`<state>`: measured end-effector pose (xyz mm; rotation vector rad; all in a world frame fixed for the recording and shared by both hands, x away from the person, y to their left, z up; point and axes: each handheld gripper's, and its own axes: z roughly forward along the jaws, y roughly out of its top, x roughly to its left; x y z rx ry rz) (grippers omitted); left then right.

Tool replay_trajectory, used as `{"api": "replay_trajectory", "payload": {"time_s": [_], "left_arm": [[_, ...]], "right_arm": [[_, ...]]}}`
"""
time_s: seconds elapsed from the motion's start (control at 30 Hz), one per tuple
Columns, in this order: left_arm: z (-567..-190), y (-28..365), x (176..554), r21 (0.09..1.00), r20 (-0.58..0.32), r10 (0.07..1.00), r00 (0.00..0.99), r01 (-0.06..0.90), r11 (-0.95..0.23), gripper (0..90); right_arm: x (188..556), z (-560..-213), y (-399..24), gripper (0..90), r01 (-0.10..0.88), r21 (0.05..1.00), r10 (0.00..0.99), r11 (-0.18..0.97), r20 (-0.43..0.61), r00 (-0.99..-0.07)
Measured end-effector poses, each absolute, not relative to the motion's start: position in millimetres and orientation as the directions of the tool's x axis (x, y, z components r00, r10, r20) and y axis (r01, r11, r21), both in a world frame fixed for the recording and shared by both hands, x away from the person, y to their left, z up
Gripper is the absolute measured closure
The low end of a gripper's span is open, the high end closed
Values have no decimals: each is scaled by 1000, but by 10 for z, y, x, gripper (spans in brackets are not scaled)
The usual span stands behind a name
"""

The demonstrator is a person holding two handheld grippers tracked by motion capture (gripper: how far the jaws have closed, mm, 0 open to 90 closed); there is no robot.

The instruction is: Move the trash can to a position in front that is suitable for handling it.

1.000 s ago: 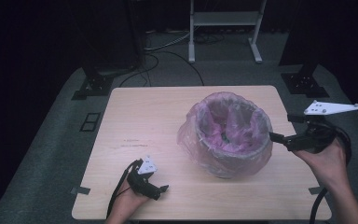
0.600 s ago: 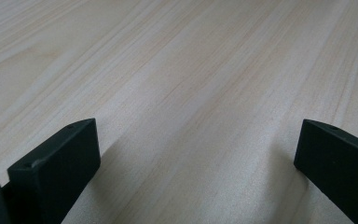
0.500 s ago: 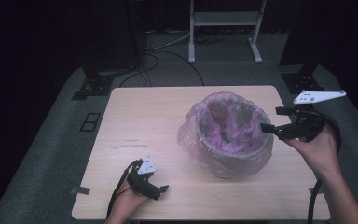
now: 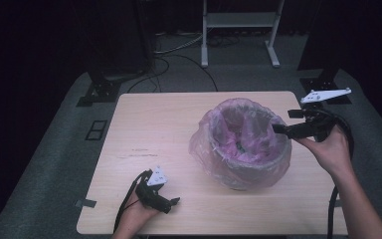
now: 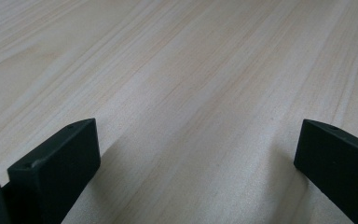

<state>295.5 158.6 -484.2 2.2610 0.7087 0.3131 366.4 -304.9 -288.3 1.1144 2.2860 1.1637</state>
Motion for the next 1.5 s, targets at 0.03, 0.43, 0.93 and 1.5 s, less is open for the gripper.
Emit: {"api": "replay_trajectory", "payload": {"time_s": [0.03, 0.43, 0.93, 1.5], "left_arm": [[-4842, 1586, 2955, 713, 12, 575, 818, 396, -578, 0], [-4842, 1586, 2955, 713, 12, 575, 818, 396, -578, 0], [-4842, 1586, 2955, 713, 12, 575, 818, 396, -579, 0], [-4841, 1587, 2955, 713, 10, 575, 818, 397, -578, 0]], "right_arm": [[3684, -2895, -3050, 186, 494, 793, 776, 356, 43, -629], [3832, -3023, -3045, 431, 543, 745, 808, 387, 10, -590], [3827, -3009, -2952, 708, 551, 727, 808, 409, -9, -589], [3799, -2971, -2834, 805, 534, 719, 779, 444, -15, -627]]}}
